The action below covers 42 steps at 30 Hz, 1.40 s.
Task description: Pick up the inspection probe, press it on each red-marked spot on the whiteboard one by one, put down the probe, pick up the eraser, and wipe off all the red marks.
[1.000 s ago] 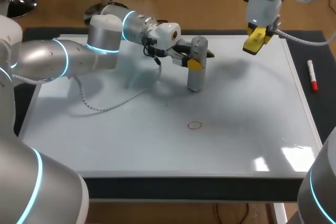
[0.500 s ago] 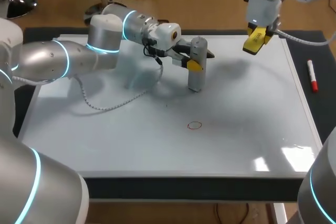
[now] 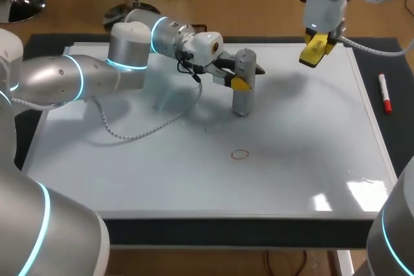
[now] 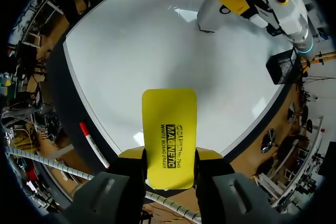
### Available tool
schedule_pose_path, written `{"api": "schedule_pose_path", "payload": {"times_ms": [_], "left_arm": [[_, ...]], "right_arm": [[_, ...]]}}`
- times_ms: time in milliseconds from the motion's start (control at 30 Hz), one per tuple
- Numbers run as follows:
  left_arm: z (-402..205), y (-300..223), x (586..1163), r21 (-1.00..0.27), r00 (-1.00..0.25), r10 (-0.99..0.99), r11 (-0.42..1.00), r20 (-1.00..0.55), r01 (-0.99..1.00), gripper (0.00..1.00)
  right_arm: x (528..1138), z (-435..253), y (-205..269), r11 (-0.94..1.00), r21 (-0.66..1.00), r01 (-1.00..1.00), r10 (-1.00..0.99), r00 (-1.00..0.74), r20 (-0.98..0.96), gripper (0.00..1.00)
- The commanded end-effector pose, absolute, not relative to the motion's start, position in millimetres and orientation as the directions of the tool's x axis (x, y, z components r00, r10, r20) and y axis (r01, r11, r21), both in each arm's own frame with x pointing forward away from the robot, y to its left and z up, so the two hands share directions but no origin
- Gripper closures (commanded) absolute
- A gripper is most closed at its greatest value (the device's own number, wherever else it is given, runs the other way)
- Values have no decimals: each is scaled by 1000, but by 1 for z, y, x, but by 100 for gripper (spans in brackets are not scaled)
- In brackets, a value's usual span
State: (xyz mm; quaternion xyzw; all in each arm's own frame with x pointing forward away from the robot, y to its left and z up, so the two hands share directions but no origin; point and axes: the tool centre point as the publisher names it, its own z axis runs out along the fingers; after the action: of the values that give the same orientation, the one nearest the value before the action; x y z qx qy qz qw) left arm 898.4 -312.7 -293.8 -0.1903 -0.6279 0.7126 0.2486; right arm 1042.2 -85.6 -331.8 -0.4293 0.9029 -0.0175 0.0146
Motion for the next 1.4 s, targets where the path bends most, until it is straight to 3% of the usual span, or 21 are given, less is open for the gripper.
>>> {"api": "schedule_pose_path", "payload": {"times_ms": [33, 867, 1400], "left_arm": [[-292, -312, 894, -990, -810, 585, -86, 40, -111, 100], [-291, -312, 892, -991, -806, 590, -85, 35, -105, 100], [-244, -286, 905, -995, -874, 486, -75, 17, -61, 100]], "right_arm": [[1042, -331, -86, 629, -46, -776, -777, -630, -8, 100], [1042, -331, -86, 629, -46, -776, -777, -630, -8, 100], [1042, -331, -86, 629, -46, -776, -777, -630, -8, 100]]}}
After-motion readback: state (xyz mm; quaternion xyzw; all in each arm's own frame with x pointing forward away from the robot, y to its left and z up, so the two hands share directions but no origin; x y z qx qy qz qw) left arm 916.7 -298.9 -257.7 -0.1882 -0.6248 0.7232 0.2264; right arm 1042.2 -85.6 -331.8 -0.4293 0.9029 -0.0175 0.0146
